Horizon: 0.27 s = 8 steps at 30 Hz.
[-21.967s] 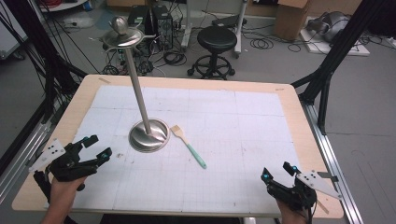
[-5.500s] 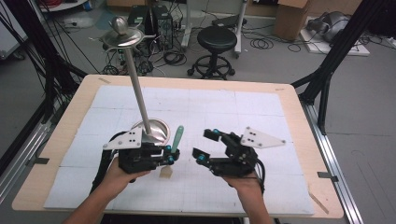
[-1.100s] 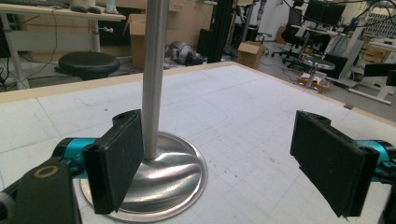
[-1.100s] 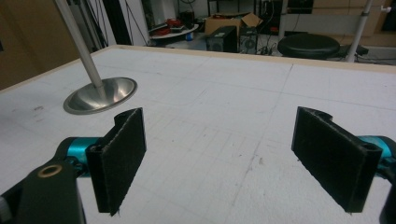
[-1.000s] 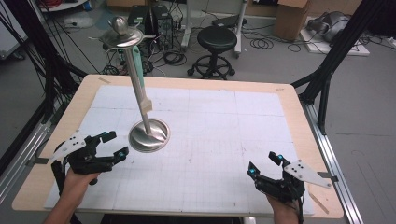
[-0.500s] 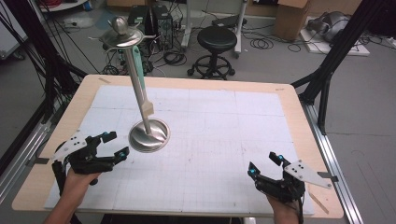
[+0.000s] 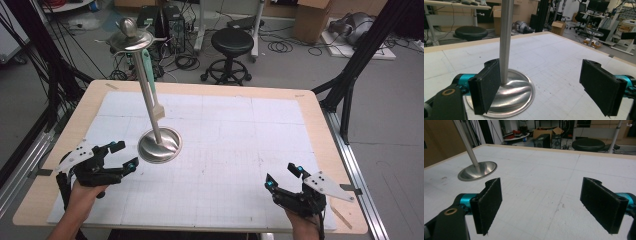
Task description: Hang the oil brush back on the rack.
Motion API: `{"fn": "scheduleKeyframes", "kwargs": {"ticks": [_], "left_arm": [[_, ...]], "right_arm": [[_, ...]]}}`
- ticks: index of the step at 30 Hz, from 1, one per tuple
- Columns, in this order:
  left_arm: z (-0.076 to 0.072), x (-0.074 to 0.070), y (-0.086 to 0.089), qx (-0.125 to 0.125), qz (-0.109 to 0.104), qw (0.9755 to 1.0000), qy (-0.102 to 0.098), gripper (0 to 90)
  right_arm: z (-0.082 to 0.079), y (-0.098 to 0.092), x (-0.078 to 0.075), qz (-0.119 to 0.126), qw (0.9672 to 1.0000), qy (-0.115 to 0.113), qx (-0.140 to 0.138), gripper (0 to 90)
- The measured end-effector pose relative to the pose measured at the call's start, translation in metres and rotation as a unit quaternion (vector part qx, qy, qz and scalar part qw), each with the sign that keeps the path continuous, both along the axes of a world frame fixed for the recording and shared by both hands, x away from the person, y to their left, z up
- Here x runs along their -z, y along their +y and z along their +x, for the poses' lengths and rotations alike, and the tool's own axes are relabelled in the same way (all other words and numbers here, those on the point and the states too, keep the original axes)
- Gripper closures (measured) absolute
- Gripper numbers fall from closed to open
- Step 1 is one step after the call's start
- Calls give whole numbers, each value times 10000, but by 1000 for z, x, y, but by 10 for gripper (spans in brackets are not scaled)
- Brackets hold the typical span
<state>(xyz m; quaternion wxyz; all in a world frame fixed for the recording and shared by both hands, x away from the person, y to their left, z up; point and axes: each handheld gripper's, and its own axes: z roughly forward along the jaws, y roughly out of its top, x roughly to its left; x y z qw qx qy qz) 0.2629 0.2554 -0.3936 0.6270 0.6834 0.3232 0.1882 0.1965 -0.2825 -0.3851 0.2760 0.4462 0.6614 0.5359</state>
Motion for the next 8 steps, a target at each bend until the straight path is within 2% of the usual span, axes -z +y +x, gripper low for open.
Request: {"fn": "scheduleKeyframes", "kwargs": {"ticks": [8], "left_arm": [[0,0,0,-2,-19,10000,-6,180]], "right_arm": [[0,0,0,6,10000,12,8,165]]}}
